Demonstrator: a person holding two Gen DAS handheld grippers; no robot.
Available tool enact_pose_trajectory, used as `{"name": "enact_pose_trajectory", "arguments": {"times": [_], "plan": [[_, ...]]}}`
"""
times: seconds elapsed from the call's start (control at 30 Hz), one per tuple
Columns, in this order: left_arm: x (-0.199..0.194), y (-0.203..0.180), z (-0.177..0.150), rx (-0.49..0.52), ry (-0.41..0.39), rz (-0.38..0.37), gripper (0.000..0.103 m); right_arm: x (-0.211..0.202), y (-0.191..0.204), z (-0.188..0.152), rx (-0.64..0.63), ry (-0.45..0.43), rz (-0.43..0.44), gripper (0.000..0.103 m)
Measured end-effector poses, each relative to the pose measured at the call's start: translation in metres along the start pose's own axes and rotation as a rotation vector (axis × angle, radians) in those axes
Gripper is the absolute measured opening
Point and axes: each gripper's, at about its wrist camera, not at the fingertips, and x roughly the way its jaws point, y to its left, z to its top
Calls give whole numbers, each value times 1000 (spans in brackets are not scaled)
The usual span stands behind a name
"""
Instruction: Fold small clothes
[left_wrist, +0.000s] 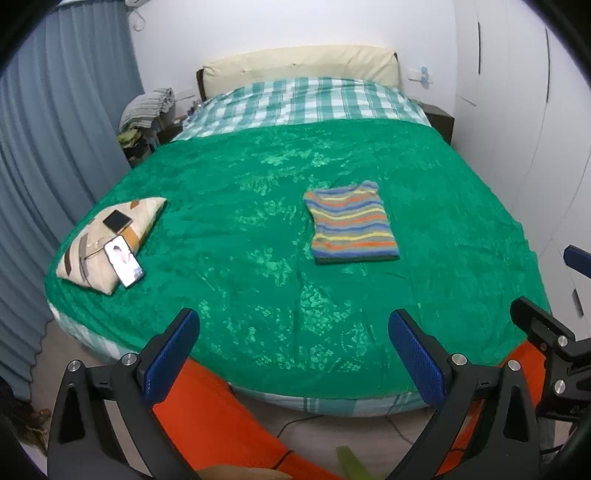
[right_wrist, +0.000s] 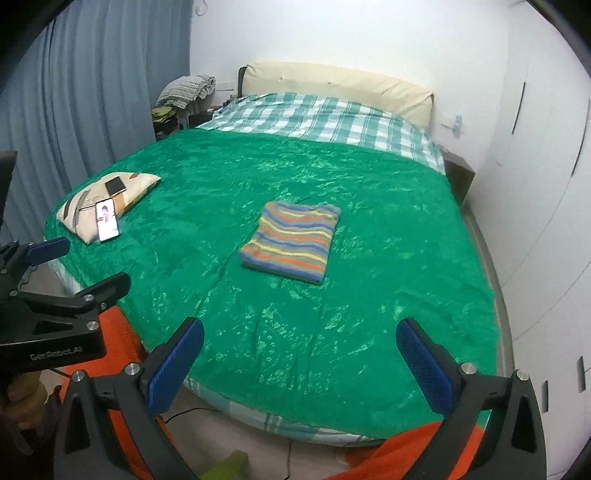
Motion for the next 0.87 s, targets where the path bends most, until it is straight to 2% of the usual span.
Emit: {"name": "enact_pose_trajectory", "arguments": {"times": [0.23, 0.37, 0.67, 0.87], "plan": [[-14, 7, -3, -12, -32, 4, 102, -8, -2, 3, 22, -8, -16, 102], [-9, 8, -3, -17, -19, 5, 102, -11, -5, 2, 31, -17, -34, 103], [-12, 5, -4, -29, -22, -82, 102, -14, -9, -1, 47, -23, -38, 103], [-13, 3, -4, -22, -43, -48, 102, -11, -12, -3, 62, -16, -26, 102]]}}
